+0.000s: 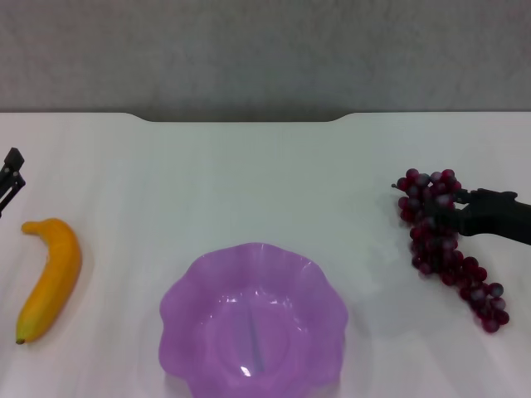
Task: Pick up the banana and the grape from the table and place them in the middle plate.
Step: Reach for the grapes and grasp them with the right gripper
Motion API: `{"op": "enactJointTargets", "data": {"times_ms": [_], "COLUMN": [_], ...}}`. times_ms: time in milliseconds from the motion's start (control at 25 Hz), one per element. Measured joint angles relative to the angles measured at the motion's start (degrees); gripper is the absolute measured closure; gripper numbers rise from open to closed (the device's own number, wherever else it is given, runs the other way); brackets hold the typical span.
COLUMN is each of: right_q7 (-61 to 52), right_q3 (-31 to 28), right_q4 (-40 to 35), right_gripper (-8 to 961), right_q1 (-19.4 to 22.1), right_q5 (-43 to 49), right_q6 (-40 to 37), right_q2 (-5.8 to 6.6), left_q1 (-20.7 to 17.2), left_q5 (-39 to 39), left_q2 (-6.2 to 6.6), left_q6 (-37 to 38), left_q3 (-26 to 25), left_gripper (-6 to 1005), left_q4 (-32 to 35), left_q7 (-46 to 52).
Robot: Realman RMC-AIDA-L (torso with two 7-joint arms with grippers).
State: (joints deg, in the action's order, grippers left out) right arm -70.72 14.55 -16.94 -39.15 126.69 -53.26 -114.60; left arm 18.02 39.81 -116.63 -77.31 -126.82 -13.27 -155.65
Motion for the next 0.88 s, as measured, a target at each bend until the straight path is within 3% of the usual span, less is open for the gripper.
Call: {"op": "enactJointTargets", "data": {"times_ms": [480,560,880], "right_q7": [-0.1,-0.2,-0.3], "right_q3": [0.9,1.1,1.7], "right_q4": [3.2,3.9,6.9], "right_gripper": [115,71,71], "right_q1": [-0.8,-0.9,-0.7], "right_q5": [0.7,1.5,3.6], "right_q6": [3.5,4.2,7.4], "right_q2": [0.01,0.03,0.00], "left_q1": [0.0,0.1,0.1], "left_q5": [0.0,0.0,0.0], "left_q2": [-0.08,-0.09,-0.09], "left_q6": [0.0,0.0,0.0], "left_q3": [0.0,0.0,0.0], "left_gripper": [101,101,101], "left_q4": [0.0,0.0,0.0], "left_q7": [0.0,0.0,0.0]}}
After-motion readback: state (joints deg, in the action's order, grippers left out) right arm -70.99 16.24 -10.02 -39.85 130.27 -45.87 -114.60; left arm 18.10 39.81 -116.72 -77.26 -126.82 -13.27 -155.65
